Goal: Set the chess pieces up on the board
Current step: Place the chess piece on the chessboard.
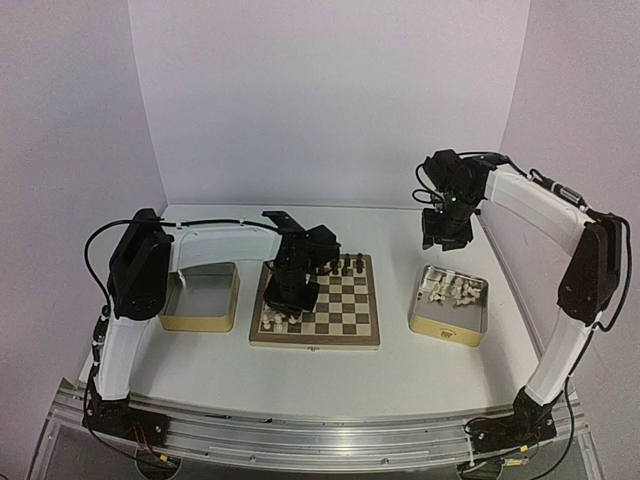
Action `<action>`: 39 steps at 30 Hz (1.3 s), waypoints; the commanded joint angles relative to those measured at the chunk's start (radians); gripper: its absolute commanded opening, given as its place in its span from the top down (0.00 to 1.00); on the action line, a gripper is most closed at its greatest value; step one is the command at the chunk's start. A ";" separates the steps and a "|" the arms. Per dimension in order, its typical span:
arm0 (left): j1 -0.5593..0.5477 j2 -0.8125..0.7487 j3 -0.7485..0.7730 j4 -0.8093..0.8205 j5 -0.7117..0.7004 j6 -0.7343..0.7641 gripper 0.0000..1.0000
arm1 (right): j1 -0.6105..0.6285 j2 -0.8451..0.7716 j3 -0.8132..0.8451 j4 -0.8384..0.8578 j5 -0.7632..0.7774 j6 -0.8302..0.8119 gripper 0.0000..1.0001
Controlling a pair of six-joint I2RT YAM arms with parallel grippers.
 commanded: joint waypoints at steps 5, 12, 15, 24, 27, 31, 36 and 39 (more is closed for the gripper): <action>0.010 -0.070 -0.010 0.071 -0.037 -0.003 1.00 | 0.002 0.021 0.042 0.001 -0.013 -0.008 0.54; 0.012 -0.053 -0.009 0.086 -0.031 0.001 1.00 | 0.003 0.028 0.045 -0.001 -0.009 -0.009 0.54; 0.015 -0.047 -0.011 0.085 -0.030 0.004 1.00 | 0.003 0.034 0.050 -0.001 -0.012 -0.010 0.54; 0.019 -0.032 -0.017 0.082 -0.022 0.006 1.00 | 0.003 0.050 0.065 0.000 -0.009 -0.017 0.54; 0.021 -0.025 -0.021 0.079 -0.017 0.009 1.00 | 0.002 0.054 0.069 0.000 -0.009 -0.016 0.54; 0.021 -0.017 -0.022 0.078 -0.009 0.013 1.00 | 0.003 0.060 0.076 0.000 -0.009 -0.015 0.54; 0.022 -0.013 -0.021 0.087 -0.001 0.014 1.00 | 0.002 0.063 0.080 0.000 -0.010 -0.014 0.54; 0.022 -0.010 -0.021 0.085 0.002 0.017 1.00 | 0.002 0.065 0.081 0.000 -0.009 -0.013 0.54</action>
